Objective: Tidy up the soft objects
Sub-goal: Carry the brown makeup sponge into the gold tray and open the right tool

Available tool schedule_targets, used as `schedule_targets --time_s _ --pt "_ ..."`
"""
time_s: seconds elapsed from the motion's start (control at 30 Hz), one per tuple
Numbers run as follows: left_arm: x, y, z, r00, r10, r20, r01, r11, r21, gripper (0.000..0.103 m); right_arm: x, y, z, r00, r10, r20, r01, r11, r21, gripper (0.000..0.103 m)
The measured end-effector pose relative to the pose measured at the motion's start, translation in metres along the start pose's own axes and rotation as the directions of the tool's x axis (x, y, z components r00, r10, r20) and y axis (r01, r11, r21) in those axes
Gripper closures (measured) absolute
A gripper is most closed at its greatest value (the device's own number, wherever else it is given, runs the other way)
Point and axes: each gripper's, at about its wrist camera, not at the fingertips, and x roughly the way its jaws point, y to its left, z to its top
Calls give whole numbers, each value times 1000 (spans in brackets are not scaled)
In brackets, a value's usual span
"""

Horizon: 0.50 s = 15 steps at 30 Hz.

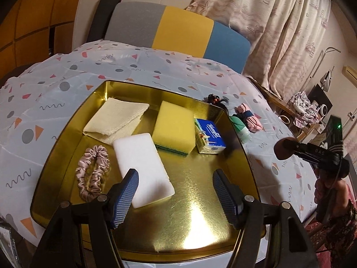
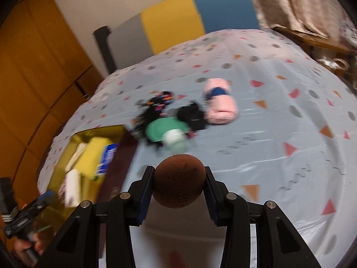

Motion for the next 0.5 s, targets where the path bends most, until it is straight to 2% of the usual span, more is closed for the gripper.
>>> schedule_targets --time_s 0.13,0.3,0.5 --pt "-1 -2 -4 1000 -11 -5 11 999 30 33 -1 49 -3 998 59 -12 -60 994 -88 60" --pt "-10 5 -6 1000 -4 26 4 999 35 33 13 111 -12 989 133 -62 -142 974 -176 60" --pt "-12 27 -9 1000 -4 14 4 1000 -30 33 51 167 -29 980 134 -144 -166 956 -243 60"
